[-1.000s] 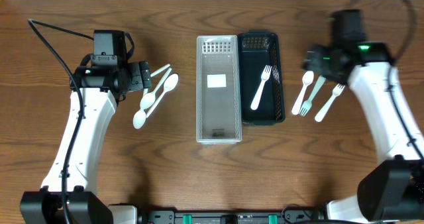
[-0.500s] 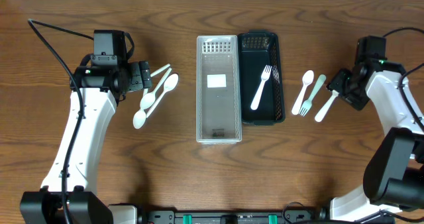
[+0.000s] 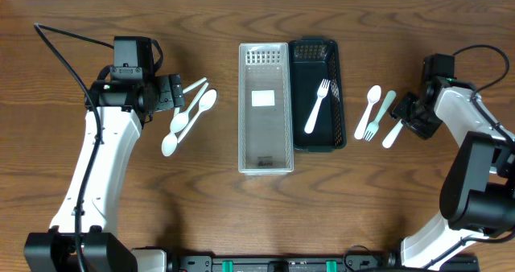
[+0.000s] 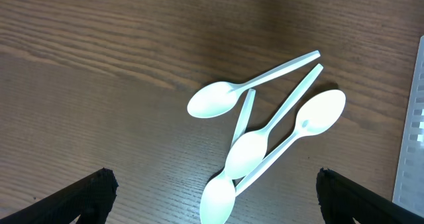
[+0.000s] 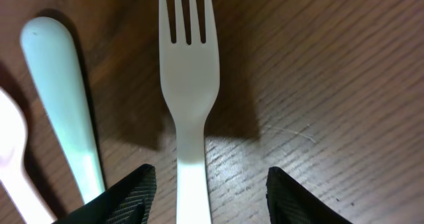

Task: Pack container
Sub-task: 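Grasp the second white fork with the right gripper, then place the second white fork into the green basket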

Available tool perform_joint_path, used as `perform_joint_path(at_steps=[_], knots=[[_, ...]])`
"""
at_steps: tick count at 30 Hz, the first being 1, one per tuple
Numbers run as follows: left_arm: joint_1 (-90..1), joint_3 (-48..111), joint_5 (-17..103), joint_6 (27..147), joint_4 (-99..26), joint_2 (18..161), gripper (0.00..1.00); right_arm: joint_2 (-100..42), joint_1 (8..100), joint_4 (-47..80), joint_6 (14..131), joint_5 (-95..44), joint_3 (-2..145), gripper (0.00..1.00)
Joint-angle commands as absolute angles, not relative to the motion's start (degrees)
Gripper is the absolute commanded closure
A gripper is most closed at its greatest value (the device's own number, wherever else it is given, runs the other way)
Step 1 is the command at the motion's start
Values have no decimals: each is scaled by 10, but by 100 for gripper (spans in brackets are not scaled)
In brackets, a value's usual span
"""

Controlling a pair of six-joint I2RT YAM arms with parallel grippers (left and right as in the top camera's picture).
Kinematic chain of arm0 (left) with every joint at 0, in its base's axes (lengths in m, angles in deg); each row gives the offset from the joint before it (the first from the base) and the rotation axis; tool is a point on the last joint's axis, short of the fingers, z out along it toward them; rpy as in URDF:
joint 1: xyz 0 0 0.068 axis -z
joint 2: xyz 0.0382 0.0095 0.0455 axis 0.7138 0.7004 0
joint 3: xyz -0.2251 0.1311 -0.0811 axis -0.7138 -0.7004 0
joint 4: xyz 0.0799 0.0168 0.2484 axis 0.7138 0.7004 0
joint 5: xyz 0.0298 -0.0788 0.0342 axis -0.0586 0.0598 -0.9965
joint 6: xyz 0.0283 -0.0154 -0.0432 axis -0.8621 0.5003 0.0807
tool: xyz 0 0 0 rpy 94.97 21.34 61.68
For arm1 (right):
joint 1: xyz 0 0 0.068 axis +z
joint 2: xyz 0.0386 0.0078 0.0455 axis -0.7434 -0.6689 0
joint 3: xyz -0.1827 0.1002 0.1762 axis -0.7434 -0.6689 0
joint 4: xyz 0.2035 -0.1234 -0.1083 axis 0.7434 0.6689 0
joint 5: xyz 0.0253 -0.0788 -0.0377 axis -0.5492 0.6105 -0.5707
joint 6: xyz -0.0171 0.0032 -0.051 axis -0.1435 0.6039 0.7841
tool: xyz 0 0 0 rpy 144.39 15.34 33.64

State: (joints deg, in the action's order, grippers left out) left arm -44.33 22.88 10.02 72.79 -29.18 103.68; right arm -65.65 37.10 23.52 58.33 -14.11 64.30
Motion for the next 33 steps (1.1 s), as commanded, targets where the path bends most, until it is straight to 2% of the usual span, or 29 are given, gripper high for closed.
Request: perform_joint_path(at_steps=[1,8,11,13,18,23,27,33], knots=[[-446,238,91,718,-290,1039,2,-673,372,233,575,-141,640,48],[-446,238,91,718,-290,1039,2,-689,372,230,575,-140,640,82],[-446,238,91,718,-290,1039,2,-689,372,230,575,-122,640,93],[-446,238,91,718,-290,1039,2,-689,372,231,575,-100,640,97],[-446,238,91,718,-290,1039,2,-658,377,247,613,-105,651,99],[-446,238,91,718,-290,1039,2,-557,421,266,667,-216,695,99],[-446,238,91,718,-290,1039,2,-479,487,240,674,-281,723,99],[-446,238,91,718,-290,1039,2,-463,611,178,674,-272,723,99]])
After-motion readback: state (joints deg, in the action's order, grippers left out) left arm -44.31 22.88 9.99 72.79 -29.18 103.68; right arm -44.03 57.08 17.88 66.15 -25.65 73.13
